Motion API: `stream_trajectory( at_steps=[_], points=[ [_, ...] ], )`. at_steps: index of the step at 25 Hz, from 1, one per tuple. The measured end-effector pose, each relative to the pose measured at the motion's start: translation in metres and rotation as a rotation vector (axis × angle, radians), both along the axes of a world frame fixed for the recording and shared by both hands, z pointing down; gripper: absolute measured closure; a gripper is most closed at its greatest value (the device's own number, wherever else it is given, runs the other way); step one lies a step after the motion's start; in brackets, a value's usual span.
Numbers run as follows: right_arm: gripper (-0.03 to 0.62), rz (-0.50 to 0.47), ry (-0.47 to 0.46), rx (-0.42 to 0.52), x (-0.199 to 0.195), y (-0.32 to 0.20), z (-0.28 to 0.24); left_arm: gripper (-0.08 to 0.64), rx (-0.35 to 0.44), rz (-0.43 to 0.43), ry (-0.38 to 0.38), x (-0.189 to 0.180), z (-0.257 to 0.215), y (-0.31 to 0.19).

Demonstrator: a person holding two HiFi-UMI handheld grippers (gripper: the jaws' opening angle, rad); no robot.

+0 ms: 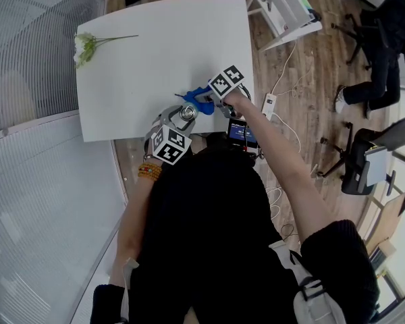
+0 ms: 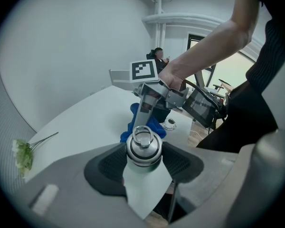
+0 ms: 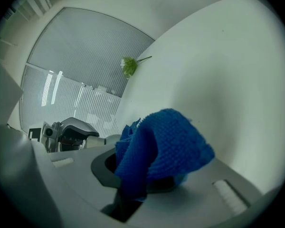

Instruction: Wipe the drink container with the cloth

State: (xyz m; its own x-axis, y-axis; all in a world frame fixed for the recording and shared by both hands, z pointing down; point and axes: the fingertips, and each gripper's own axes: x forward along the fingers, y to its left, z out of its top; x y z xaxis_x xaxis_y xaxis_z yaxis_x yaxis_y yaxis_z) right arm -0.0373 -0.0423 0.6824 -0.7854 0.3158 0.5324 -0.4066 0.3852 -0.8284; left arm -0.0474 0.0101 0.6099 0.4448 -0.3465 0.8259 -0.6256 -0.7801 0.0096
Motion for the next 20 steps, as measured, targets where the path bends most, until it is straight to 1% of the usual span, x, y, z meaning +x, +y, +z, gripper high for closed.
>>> stream_trajectory(
  at_steps=[8, 13, 18, 20],
  points=[
    [0.515, 0.001, 0.076, 0.001, 0.000, 0.000, 0.021, 0.318, 0.003, -0.003, 0.000, -0.001, 0.000, 0.000],
    [0.515, -0.030, 0.163, 0.029, 0.006, 0.003, 0.039, 0.316, 0.005, -0.011, 0.002, 0.002, -0.002, 0.000],
    [0.509, -0.016, 0.167, 0.013, 0.008, 0.004, 0.043, 0.313, 0.010, -0.025, 0.017, 0.003, -0.002, 0.001],
    [0.508, -0.020, 0.169, 0.021, 0.007, 0.005, 0.044, 0.308, 0.019, -0.045, 0.035, 0.002, -0.006, 0.000]
  ],
)
